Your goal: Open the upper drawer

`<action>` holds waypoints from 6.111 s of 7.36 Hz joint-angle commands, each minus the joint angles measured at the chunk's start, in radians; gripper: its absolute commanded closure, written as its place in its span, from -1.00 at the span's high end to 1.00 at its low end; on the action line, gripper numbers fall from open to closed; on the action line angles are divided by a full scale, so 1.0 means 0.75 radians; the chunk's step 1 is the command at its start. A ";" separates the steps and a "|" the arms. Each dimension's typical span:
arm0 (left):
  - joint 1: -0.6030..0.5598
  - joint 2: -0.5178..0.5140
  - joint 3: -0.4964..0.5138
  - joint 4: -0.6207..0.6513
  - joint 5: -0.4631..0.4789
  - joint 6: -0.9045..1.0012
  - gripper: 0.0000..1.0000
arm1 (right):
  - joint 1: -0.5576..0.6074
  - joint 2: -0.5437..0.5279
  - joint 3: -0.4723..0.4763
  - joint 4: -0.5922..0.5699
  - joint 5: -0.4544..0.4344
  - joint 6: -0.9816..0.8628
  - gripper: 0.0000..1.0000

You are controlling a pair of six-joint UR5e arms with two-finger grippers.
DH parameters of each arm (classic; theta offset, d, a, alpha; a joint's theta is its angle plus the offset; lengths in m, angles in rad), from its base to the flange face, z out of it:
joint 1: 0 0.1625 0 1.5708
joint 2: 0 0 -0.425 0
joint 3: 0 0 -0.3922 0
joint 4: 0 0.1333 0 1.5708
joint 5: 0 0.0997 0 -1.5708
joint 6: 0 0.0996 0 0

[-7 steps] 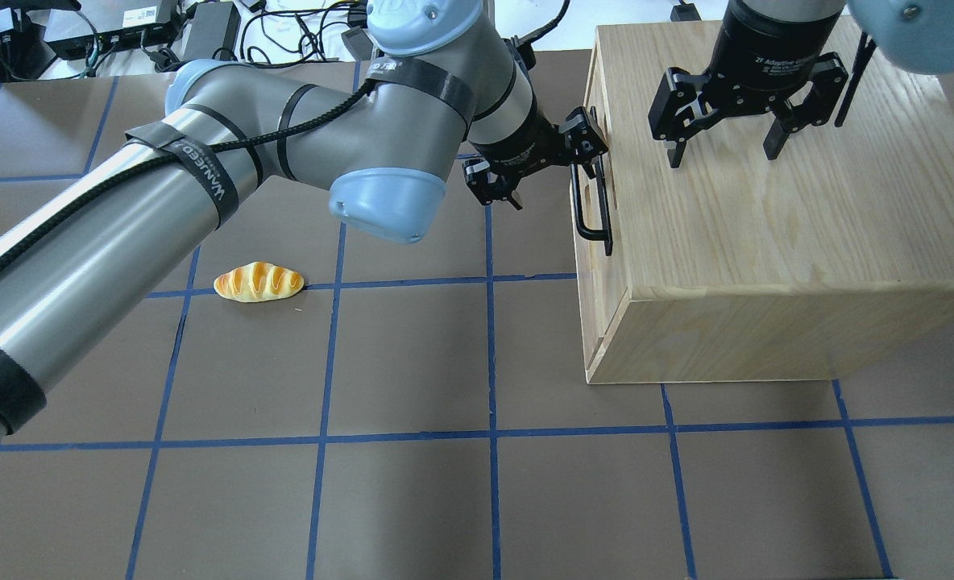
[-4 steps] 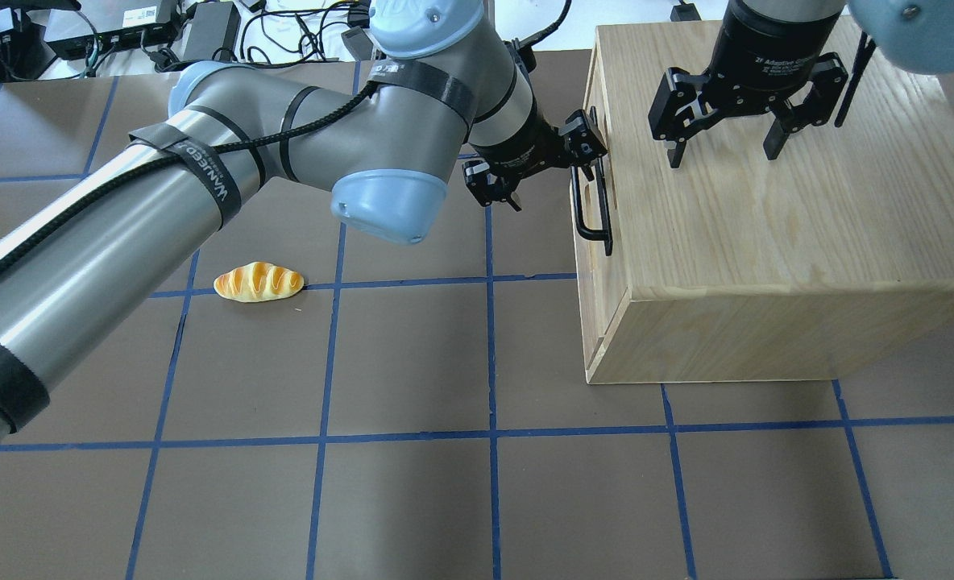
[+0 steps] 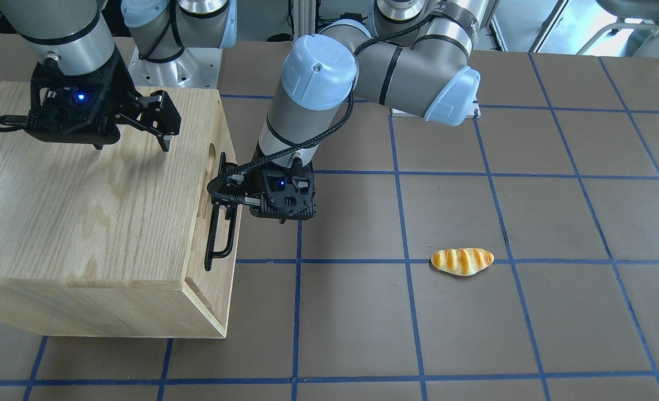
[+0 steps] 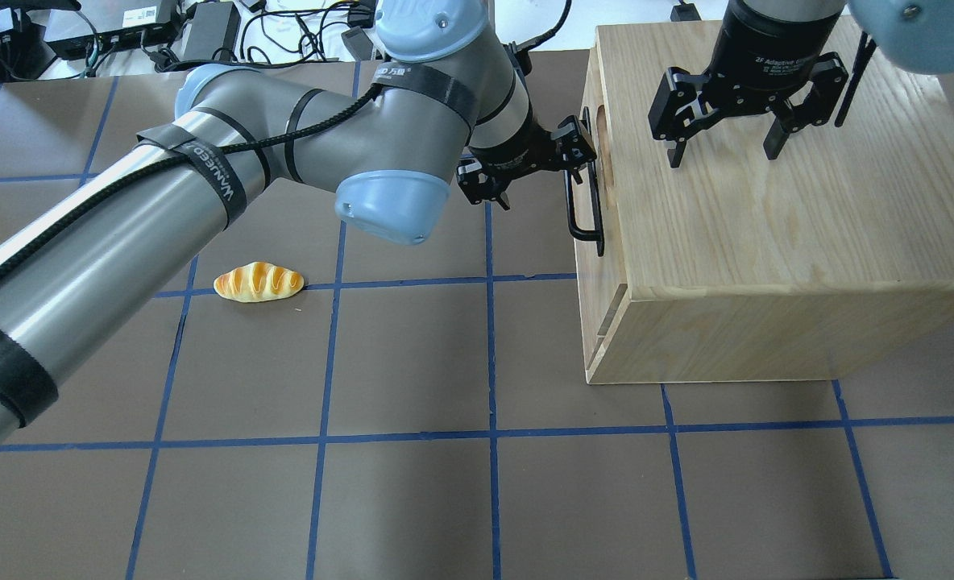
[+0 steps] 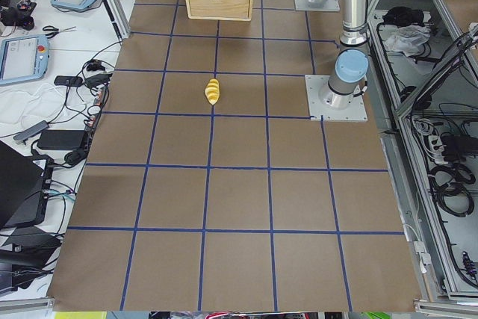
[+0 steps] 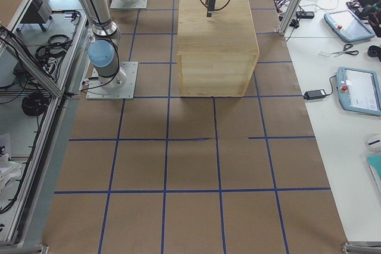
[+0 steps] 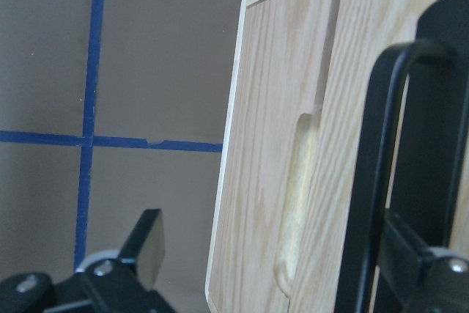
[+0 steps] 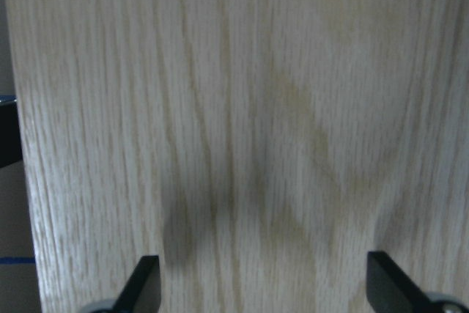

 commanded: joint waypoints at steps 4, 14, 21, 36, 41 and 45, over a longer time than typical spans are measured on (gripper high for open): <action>0.017 0.010 0.009 -0.011 0.057 0.037 1.00 | 0.000 0.000 0.002 0.000 0.000 -0.002 1.00; 0.148 0.040 -0.016 -0.079 0.057 0.147 1.00 | 0.000 0.000 0.002 0.000 0.000 0.000 1.00; 0.193 0.043 -0.014 -0.107 0.057 0.233 1.00 | 0.000 0.000 0.002 0.000 0.000 0.000 1.00; 0.236 0.126 0.015 -0.254 0.082 0.278 1.00 | 0.000 0.000 0.000 0.000 0.000 -0.002 1.00; 0.397 0.316 0.136 -0.690 0.215 0.610 1.00 | 0.000 0.000 0.002 0.000 0.000 -0.002 1.00; 0.608 0.415 0.103 -0.803 0.333 0.830 1.00 | 0.000 0.000 0.002 0.000 0.000 0.000 1.00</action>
